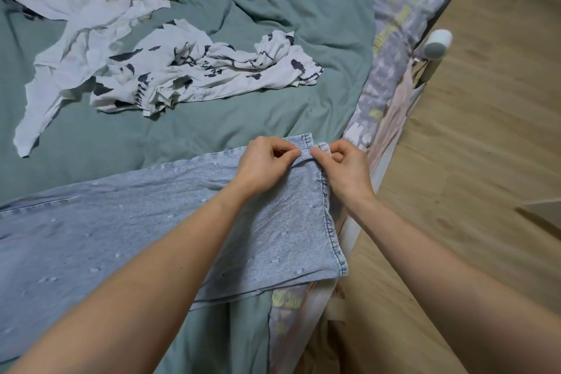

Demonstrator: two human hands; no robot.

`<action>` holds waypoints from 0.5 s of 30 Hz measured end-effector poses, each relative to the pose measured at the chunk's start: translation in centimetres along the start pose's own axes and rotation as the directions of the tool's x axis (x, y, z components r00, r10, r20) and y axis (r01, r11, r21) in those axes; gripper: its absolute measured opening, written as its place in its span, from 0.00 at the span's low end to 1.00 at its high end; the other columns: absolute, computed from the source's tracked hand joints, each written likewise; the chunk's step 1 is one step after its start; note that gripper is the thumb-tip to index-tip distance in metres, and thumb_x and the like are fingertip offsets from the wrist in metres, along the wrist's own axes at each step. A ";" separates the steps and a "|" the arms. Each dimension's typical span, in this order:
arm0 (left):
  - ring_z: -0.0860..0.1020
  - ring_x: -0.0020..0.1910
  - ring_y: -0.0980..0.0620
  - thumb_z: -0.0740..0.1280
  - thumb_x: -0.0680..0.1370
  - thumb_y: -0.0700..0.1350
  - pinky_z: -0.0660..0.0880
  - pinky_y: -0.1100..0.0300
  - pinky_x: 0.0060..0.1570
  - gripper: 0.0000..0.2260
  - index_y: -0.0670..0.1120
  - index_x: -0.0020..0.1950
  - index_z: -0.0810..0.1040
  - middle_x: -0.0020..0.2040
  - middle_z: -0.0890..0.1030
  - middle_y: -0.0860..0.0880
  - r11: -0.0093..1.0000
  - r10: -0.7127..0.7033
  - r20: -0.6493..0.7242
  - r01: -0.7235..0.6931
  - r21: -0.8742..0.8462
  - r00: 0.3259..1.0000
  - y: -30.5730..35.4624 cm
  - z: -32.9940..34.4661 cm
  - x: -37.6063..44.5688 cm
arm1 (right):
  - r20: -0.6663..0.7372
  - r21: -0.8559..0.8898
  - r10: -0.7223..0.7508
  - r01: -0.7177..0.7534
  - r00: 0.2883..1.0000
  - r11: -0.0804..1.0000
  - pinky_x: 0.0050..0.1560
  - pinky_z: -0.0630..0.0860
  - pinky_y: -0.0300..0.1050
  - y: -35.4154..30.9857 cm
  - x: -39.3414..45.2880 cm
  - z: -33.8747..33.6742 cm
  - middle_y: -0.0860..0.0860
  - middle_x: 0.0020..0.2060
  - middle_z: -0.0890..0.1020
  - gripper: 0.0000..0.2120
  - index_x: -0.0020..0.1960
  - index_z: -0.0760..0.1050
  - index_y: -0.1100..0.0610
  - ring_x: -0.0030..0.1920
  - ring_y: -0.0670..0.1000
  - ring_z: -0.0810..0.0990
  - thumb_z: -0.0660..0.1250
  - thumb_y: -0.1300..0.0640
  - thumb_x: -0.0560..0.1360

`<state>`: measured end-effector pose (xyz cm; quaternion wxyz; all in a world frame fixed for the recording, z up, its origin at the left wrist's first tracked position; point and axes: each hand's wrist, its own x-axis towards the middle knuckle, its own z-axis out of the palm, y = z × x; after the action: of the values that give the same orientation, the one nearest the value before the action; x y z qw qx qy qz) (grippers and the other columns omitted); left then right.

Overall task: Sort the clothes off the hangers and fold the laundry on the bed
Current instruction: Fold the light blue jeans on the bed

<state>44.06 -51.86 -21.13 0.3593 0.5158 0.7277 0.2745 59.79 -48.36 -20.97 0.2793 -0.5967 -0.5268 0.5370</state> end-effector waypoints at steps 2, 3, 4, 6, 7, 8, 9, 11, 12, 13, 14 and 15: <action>0.80 0.45 0.56 0.70 0.76 0.48 0.76 0.53 0.53 0.05 0.55 0.40 0.83 0.41 0.82 0.59 0.999 -0.034 -0.040 0.033 -0.044 0.999 0.1 0.0 0.1 | 0.036 -0.039 0.018 -0.017 0.999 0.999 0.29 0.68 0.37 -0.3 -0.3 0.2 0.44 0.25 0.77 0.11 0.36 0.71 0.52 0.24 0.39 0.72 0.71 0.59 0.74; 0.80 0.44 0.56 0.70 0.76 0.48 0.76 0.54 0.53 0.06 0.57 0.39 0.81 0.39 0.82 0.60 0.997 -0.052 -0.056 0.049 -0.056 0.997 0.0 0.0 0.1 | 0.053 -0.056 0.044 -0.042 0.998 0.998 0.31 0.69 0.39 -0.4 -0.5 0.2 0.47 0.27 0.77 0.12 0.36 0.71 0.52 0.27 0.42 0.74 0.71 0.60 0.74; 0.79 0.41 0.56 0.70 0.76 0.49 0.77 0.54 0.50 0.07 0.57 0.39 0.81 0.37 0.81 0.61 0.997 -0.062 -0.062 0.058 -0.056 0.996 -0.1 0.0 0.3 | 0.080 -0.064 0.085 -0.080 0.993 0.995 0.32 0.68 0.40 -0.3 -0.3 0.0 0.50 0.29 0.77 0.12 0.35 0.71 0.52 0.30 0.47 0.74 0.71 0.60 0.74; 0.77 0.35 0.53 0.69 0.77 0.49 0.75 0.54 0.45 0.06 0.56 0.40 0.81 0.31 0.80 0.61 0.999 -0.039 -0.032 0.038 -0.009 0.999 -0.1 0.2 0.3 | 0.134 -0.085 0.168 -0.158 0.977 0.984 0.35 0.67 0.43 -0.4 -0.1 -0.6 0.52 0.30 0.74 0.14 0.33 0.69 0.53 0.33 0.51 0.72 0.71 0.60 0.73; 0.78 0.35 0.51 0.68 0.77 0.49 0.75 0.54 0.44 0.06 0.54 0.41 0.82 0.33 0.81 0.59 0.998 0.013 0.002 -0.013 0.066 1.000 0.0 0.2 0.1 | 0.152 -0.156 0.181 -0.157 0.972 0.975 0.34 0.65 0.43 -0.4 0.2 -1.0 0.52 0.29 0.72 0.14 0.34 0.69 0.54 0.33 0.51 0.71 0.72 0.59 0.72; 0.79 0.39 0.50 0.67 0.78 0.49 0.76 0.53 0.44 0.05 0.53 0.44 0.82 0.38 0.82 0.57 0.982 0.086 0.048 -0.093 0.167 0.995 0.2 0.4 0.0 | 0.155 -0.284 0.157 -0.108 0.975 0.953 0.33 0.64 0.43 0.0 0.7 -1.3 0.52 0.31 0.72 0.14 0.35 0.69 0.55 0.34 0.51 0.70 0.74 0.58 0.71; 0.79 0.43 0.49 0.66 0.78 0.49 0.75 0.52 0.46 0.05 0.52 0.46 0.82 0.43 0.83 0.54 0.950 0.157 0.106 -0.180 0.256 0.982 0.3 0.4 -0.1 | 0.144 -0.432 0.117 -0.044 0.983 0.901 0.34 0.65 0.44 0.1 0.8 -1.6 0.52 0.33 0.74 0.13 0.38 0.70 0.55 0.36 0.52 0.71 0.75 0.55 0.69; 0.79 0.44 0.50 0.67 0.78 0.49 0.75 0.53 0.46 0.06 0.50 0.48 0.82 0.45 0.83 0.52 0.928 0.212 0.159 -0.250 0.277 0.964 0.1 0.3 0.3 | 0.156 -0.611 0.007 0.091 0.988 0.786 0.42 0.69 0.46 0.2 0.8 -1.8 0.51 0.41 0.77 0.16 0.48 0.72 0.54 0.42 0.52 0.73 0.76 0.52 0.67; 0.78 0.40 0.53 0.67 0.78 0.49 0.74 0.55 0.44 0.05 0.50 0.47 0.82 0.43 0.83 0.53 0.941 0.211 0.157 -0.244 0.233 0.965 0.1 0.0 0.5 | 0.213 -0.602 -0.052 0.173 0.976 0.779 0.48 0.71 0.47 0.3 1.0 -1.7 0.51 0.46 0.78 0.19 0.54 0.74 0.54 0.46 0.52 0.74 0.76 0.52 0.67; 0.76 0.35 0.58 0.68 0.77 0.49 0.73 0.57 0.42 0.05 0.50 0.46 0.82 0.39 0.82 0.54 0.952 0.211 0.158 -0.240 0.191 0.965 0.0 -0.3 0.8 | 0.288 -0.558 -0.104 0.255 0.952 0.790 0.51 0.71 0.47 0.3 1.2 -1.6 0.51 0.49 0.78 0.20 0.56 0.75 0.54 0.50 0.52 0.75 0.76 0.54 0.67; 0.73 0.31 0.62 0.69 0.77 0.49 0.70 0.59 0.38 0.04 0.50 0.45 0.82 0.36 0.80 0.56 0.956 0.221 0.170 -0.248 0.158 0.960 0.0 -0.6 0.9 | 0.353 -0.505 -0.157 0.330 0.922 0.798 0.51 0.71 0.47 0.3 1.4 -1.4 0.53 0.48 0.79 0.16 0.54 0.78 0.56 0.50 0.51 0.75 0.76 0.56 0.68; 0.72 0.29 0.63 0.70 0.76 0.50 0.68 0.62 0.35 0.05 0.49 0.45 0.82 0.33 0.78 0.57 0.956 0.226 0.198 -0.256 0.144 0.954 0.0 -0.8 1.0 | 0.400 -0.479 -0.187 0.379 0.897 0.792 0.46 0.70 0.46 0.1 1.4 -1.2 0.53 0.43 0.80 0.10 0.48 0.79 0.57 0.46 0.51 0.76 0.74 0.58 0.69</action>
<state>43.23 -50.99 -20.92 0.3422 0.6519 0.6444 0.2065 60.75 -46.82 -21.20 0.0834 -0.4649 -0.7810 0.4085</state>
